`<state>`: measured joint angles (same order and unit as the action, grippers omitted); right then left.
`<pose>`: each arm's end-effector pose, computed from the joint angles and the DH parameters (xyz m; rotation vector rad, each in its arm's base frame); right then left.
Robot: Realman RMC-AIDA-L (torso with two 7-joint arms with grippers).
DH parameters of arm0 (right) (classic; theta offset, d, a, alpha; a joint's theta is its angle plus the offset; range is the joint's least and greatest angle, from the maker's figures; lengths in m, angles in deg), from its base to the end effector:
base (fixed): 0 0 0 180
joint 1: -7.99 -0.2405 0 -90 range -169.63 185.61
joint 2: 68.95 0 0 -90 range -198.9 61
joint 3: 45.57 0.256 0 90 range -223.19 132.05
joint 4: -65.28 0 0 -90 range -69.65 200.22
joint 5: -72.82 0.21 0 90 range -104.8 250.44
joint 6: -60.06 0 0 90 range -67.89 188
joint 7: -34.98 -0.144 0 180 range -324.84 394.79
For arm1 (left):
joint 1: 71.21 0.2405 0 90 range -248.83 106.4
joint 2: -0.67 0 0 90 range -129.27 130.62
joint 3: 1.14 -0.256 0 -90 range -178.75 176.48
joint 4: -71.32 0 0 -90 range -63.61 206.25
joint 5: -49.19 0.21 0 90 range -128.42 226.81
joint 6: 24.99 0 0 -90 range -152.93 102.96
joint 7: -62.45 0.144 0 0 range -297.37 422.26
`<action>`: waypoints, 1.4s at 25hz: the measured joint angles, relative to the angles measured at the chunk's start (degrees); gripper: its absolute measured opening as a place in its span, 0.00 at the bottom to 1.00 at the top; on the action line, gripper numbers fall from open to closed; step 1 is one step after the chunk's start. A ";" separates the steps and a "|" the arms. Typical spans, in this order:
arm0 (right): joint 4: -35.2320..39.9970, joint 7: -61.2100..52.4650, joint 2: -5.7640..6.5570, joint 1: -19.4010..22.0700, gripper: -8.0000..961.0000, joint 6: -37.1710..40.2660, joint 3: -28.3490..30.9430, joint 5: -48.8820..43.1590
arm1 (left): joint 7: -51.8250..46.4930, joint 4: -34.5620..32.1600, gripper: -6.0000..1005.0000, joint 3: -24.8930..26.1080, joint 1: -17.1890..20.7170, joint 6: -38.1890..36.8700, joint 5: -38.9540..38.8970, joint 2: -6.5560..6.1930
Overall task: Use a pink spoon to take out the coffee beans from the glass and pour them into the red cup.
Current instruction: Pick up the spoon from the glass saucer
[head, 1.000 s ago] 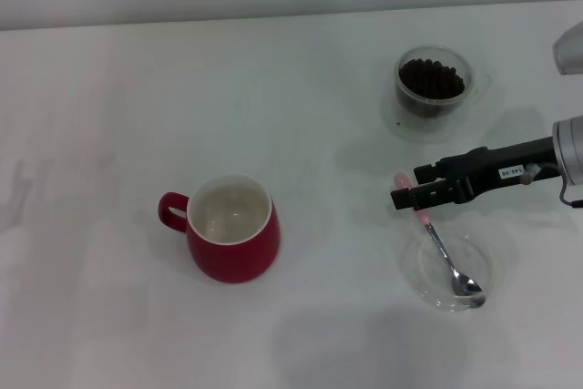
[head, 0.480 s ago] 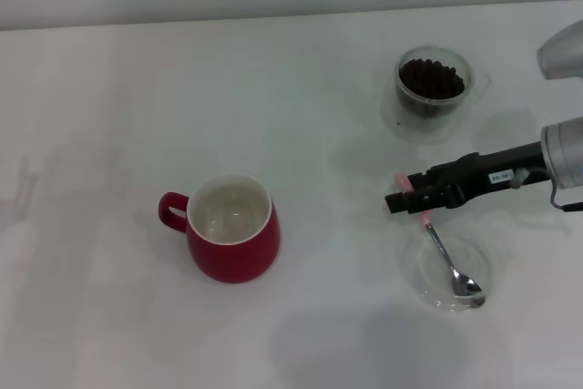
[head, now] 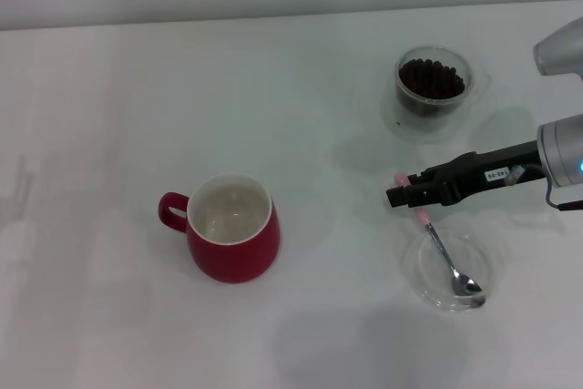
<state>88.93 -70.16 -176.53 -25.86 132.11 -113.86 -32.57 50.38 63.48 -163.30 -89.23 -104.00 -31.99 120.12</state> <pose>0.3115 0.3447 -0.0043 -2.6333 1.2762 0.2352 -0.3541 0.2724 -0.0069 -1.4740 -0.6010 -0.7715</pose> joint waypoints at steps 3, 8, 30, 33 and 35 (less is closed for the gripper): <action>0.00 -0.38 -0.04 -0.21 0.44 -0.08 0.00 0.00 | 0.01 0.01 0.79 0.00 0.00 0.01 -0.02 -0.01; 0.00 -0.78 -0.10 -0.32 0.36 -0.08 0.08 0.00 | 0.02 0.01 0.78 0.00 -0.01 0.01 -0.07 -0.06; 0.18 -6.07 -0.16 0.12 0.17 -1.38 3.92 0.62 | 0.03 0.59 0.79 0.00 -0.09 0.00 -1.17 -0.18; 0.18 -6.43 -0.13 0.72 0.17 -1.09 6.05 0.63 | 0.03 0.69 0.78 0.00 -0.09 0.00 -1.69 -0.25; 0.18 -6.64 -0.03 1.17 0.17 -0.56 7.69 0.67 | 0.03 0.72 0.78 0.00 -0.09 0.00 -1.73 -0.26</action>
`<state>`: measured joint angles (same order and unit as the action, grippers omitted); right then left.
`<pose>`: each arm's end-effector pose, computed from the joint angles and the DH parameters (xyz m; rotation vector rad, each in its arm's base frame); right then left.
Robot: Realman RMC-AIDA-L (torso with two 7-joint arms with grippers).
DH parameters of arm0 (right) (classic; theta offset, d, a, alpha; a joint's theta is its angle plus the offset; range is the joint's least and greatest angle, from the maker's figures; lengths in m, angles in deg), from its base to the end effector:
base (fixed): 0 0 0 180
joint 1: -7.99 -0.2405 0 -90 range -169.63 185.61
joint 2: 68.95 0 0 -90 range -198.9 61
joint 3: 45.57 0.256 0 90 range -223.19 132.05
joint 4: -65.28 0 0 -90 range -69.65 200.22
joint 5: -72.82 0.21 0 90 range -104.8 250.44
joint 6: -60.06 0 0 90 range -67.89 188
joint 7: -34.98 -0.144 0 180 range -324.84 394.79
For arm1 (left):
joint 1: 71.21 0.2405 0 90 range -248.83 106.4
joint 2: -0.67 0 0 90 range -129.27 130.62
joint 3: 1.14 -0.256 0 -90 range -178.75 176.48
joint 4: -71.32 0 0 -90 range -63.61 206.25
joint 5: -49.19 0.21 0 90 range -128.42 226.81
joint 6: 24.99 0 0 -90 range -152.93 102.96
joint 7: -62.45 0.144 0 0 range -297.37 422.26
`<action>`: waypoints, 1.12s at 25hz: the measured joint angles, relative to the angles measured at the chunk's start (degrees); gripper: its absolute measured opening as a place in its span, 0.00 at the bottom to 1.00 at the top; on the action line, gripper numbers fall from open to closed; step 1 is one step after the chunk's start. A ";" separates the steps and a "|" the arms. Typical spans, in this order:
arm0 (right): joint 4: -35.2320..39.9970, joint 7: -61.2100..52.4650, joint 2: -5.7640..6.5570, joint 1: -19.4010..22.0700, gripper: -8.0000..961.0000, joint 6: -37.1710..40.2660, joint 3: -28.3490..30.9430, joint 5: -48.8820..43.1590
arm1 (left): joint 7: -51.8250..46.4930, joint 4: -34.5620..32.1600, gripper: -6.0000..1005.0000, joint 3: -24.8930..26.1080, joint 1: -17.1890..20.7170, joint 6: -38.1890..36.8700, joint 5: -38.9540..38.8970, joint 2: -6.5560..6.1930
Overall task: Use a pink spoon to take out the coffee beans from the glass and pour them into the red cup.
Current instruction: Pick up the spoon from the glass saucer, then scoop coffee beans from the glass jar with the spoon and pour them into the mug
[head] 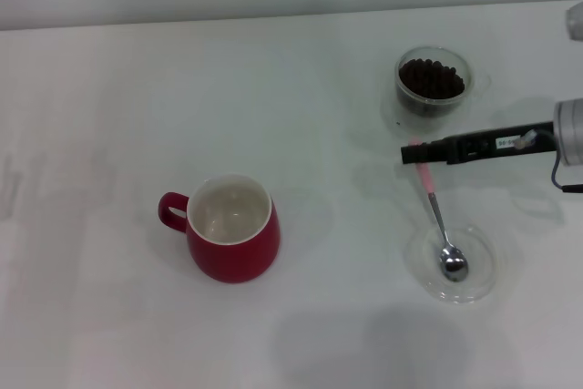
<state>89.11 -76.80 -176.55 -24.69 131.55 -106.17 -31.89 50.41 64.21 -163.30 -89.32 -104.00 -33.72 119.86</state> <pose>0.3153 0.3534 0.0120 -2.4298 1.4688 0.4163 -0.3595 0.2731 0.0005 -1.4447 -0.5963 -0.7550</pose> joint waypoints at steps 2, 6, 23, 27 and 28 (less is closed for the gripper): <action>0.00 -0.01 0.08 0.34 0.17 0.82 1.76 0.03 | 0.00 -0.01 0.78 0.00 0.00 0.00 -0.01 -0.01; 0.25 -0.02 0.39 1.08 0.16 2.96 5.43 0.05 | 0.00 0.00 0.78 0.00 0.00 0.00 -0.07 -0.01; 7.82 9.04 -1.11 1.64 0.16 5.72 22.63 11.00 | 0.00 0.69 0.79 0.01 -1.00 0.00 -0.77 -0.01; 7.98 17.74 -3.28 -0.04 0.16 0.28 22.74 18.11 | 0.00 0.70 0.79 0.00 -1.23 0.00 -0.77 0.00; 7.98 20.94 -3.94 -0.31 0.16 -1.38 22.74 19.41 | 0.00 0.70 0.79 0.00 -1.26 0.00 -0.76 0.00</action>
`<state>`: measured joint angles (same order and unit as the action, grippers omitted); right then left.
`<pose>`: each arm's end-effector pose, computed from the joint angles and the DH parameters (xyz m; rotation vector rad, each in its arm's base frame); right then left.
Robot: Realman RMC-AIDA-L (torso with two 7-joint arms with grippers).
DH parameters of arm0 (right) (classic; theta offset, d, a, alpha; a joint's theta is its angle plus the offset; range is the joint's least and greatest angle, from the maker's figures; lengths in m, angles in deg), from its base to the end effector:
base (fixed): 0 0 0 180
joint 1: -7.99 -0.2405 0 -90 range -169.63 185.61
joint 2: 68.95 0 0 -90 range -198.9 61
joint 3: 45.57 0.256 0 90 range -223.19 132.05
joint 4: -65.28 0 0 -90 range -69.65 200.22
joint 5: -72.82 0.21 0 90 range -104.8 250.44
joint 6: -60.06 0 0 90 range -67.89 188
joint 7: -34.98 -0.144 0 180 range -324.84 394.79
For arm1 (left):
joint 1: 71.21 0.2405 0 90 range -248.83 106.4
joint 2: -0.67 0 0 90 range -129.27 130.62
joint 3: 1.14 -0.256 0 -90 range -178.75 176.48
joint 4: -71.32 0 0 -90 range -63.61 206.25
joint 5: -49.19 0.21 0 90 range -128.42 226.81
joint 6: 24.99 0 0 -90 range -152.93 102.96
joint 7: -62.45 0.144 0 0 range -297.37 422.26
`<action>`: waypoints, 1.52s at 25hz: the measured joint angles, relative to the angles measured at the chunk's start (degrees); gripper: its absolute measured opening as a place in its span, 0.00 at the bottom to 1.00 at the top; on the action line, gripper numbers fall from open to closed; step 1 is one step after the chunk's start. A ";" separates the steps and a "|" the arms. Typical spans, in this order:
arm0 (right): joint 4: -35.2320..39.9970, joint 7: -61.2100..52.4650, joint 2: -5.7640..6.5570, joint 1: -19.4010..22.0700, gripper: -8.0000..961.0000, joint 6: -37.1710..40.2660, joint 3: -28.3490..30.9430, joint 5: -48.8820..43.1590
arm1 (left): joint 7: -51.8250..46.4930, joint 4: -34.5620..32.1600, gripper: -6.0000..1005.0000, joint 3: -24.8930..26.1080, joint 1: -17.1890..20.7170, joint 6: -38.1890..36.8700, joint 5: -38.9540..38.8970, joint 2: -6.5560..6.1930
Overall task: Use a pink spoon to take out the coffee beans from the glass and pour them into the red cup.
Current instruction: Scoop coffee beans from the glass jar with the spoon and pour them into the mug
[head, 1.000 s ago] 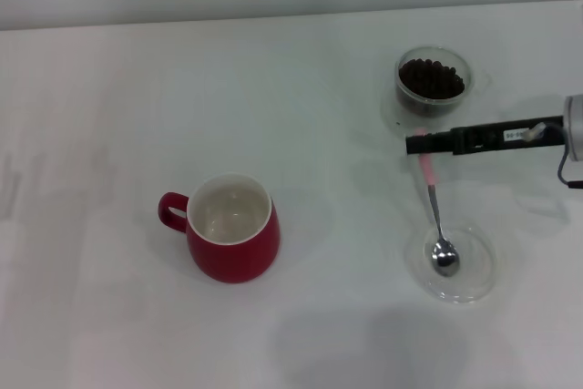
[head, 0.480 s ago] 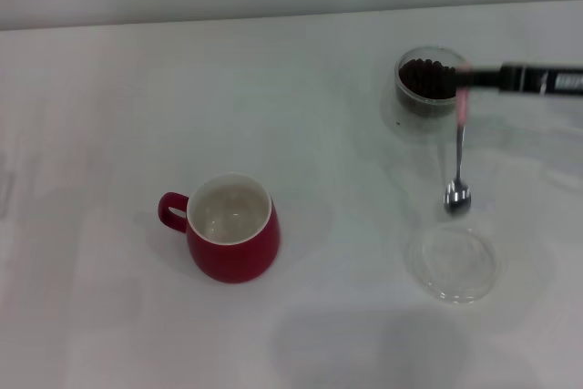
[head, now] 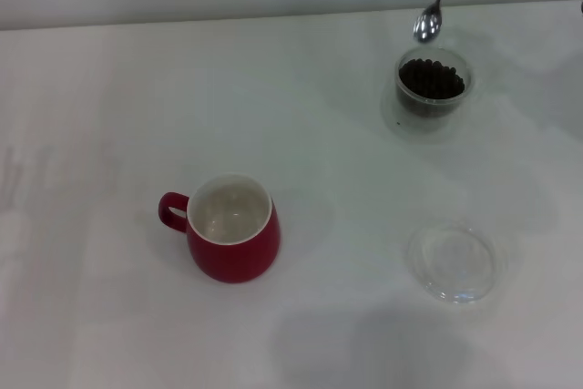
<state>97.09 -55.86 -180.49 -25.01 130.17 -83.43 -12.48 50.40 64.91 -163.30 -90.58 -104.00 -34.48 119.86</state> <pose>0.2700 0.4092 0.0980 -2.0320 0.9052 1.0721 -0.3565 0.2807 0.0041 -1.4402 -0.5776 -0.7603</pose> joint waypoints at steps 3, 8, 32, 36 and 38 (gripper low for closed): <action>0.10 6.62 -1.40 -0.34 0.16 -3.13 0.03 2.17 | 0.00 0.00 0.79 0.00 -0.01 0.00 0.01 0.00; 0.33 15.08 -2.34 0.64 0.16 -5.38 0.01 3.02 | 0.00 0.00 0.79 0.00 0.28 0.00 0.01 0.03; -9.18 36.31 -3.76 3.70 0.16 -0.92 -0.11 7.50 | 0.00 -0.60 0.79 -0.21 0.27 0.00 0.19 0.17; -11.12 37.82 -3.77 3.32 0.16 -1.58 0.06 8.38 | 0.00 -0.62 0.79 -0.23 0.35 0.00 0.31 0.17; -11.88 37.84 -3.78 3.18 0.16 -2.36 0.05 8.39 | 0.00 -0.62 0.79 -0.26 0.39 0.00 0.33 0.17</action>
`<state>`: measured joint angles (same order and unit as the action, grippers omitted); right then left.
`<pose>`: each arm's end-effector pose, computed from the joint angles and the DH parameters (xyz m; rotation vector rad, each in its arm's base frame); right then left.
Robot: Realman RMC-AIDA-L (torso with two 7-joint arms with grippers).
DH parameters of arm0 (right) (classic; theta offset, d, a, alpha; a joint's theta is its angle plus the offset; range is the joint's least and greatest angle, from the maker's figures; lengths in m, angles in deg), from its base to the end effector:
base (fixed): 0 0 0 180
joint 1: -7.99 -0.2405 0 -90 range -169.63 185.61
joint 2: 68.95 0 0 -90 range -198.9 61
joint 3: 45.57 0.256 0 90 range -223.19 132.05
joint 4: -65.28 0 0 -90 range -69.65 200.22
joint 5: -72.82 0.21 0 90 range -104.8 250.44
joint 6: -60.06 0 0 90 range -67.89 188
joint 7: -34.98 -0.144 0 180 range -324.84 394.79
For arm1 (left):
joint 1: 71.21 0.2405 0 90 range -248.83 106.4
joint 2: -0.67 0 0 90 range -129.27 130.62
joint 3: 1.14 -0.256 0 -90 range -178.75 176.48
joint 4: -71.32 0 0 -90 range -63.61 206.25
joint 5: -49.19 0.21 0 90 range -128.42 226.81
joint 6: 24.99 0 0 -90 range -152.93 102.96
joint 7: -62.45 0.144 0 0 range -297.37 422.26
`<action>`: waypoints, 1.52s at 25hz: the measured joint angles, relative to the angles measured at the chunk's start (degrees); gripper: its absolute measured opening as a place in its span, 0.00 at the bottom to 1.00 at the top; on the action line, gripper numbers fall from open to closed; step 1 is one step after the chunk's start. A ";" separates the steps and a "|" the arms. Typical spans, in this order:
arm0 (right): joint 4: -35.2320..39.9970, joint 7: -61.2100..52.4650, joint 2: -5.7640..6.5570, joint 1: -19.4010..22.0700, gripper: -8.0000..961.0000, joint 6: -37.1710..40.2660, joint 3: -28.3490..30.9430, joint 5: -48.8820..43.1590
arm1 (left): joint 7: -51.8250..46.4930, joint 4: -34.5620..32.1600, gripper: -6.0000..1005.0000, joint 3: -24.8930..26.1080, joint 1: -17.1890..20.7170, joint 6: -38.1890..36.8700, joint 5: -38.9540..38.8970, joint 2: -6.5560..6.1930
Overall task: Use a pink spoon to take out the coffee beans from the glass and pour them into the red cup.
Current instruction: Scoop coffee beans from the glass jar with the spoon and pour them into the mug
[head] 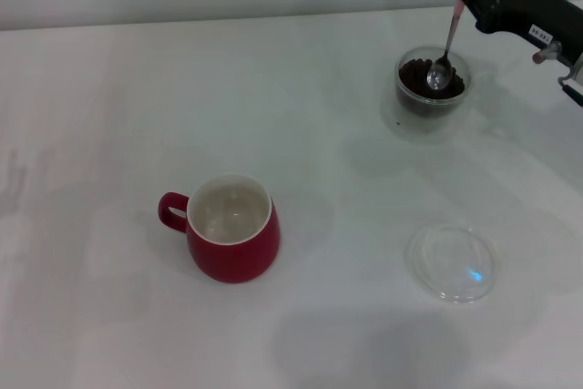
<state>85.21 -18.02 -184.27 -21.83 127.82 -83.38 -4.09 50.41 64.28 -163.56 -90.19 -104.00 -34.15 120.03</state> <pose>0.3058 0.3772 0.0418 -1.9909 0.5732 0.8413 -0.3552 0.2782 -0.0003 -1.4478 -0.5891 -0.7671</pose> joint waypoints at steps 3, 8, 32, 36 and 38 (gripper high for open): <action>-1.61 0.01 -0.06 -0.25 0.16 -1.11 0.04 0.08 | 0.00 0.00 0.79 -0.12 -0.05 0.00 0.02 0.00; -3.70 0.04 -0.07 -0.51 0.16 -1.93 0.26 0.74 | 0.00 0.00 0.79 -0.18 -0.22 0.00 0.03 0.00; -7.50 -21.53 -0.10 -0.78 0.16 -7.82 -0.07 6.44 | 0.00 0.40 0.79 0.19 -0.45 -0.56 0.00 -0.15; -7.33 -26.09 -0.07 -1.11 0.16 -9.81 -0.15 6.19 | 0.00 0.45 0.79 0.19 -0.53 -0.67 -0.19 -0.17; -7.32 -28.54 -0.05 -1.50 0.16 -11.66 -0.48 6.09 | 0.00 0.49 0.79 0.18 -0.57 -0.70 -0.29 -0.17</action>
<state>77.89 -46.56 -184.32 -23.33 116.15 -83.86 1.99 50.41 64.77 -163.38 -90.76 -104.70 -34.44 119.85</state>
